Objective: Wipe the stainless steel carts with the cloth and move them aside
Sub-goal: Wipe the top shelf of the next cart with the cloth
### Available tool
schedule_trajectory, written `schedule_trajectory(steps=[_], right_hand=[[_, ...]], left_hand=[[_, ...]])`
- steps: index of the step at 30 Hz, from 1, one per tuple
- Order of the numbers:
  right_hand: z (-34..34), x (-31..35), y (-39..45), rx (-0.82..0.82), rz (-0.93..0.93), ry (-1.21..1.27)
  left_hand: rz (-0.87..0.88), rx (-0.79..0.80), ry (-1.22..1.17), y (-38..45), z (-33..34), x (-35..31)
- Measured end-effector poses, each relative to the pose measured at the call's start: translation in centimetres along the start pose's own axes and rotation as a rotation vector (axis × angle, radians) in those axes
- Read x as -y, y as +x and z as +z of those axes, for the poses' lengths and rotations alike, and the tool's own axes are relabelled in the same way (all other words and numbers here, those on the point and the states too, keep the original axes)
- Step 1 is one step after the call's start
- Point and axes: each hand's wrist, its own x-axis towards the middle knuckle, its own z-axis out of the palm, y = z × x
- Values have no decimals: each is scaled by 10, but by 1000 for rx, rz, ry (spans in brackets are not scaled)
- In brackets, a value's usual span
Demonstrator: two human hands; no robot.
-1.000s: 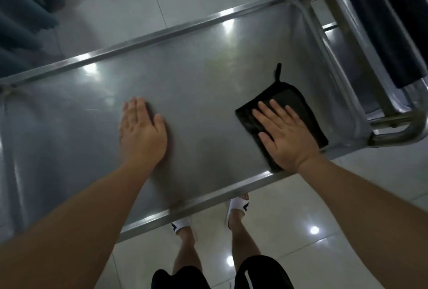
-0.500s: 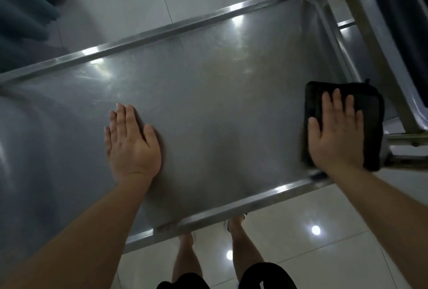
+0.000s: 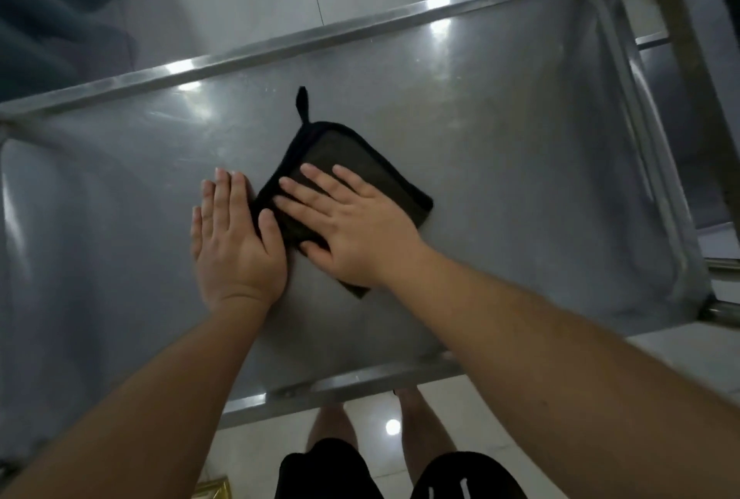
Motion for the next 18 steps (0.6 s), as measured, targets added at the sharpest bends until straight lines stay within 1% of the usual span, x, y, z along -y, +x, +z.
schedule_trajectory(steps=[3,5,8,10,12,14,15,16,18], right_hand=[[-11,-51,-20,-59,122,-17],[-24,-101,-43,-54,244,-37],[-44,-179,-82,-73,540,-26],[-52,-211,-100,-115,765,-8],[-53,-214,-94,-146,998,15],[-48,-192,-67,-204,1215,52],[-45,-175,-49,-234,1285,81],[-43,-156,-31,-257,1310,108],[-36,-112,4,-285,1254,129]], left_hand=[[2,9,3,0,-2,0],[4,12,0,1,-3,-1],[7,20,-4,1,-5,-4],[7,22,-5,1,-5,-5],[2,21,-6,1,-5,-5],[-2,22,-4,1,-5,-6],[-6,20,-1,1,-5,-6],[-7,18,2,1,-5,-6],[-8,19,2,1,-5,-7]])
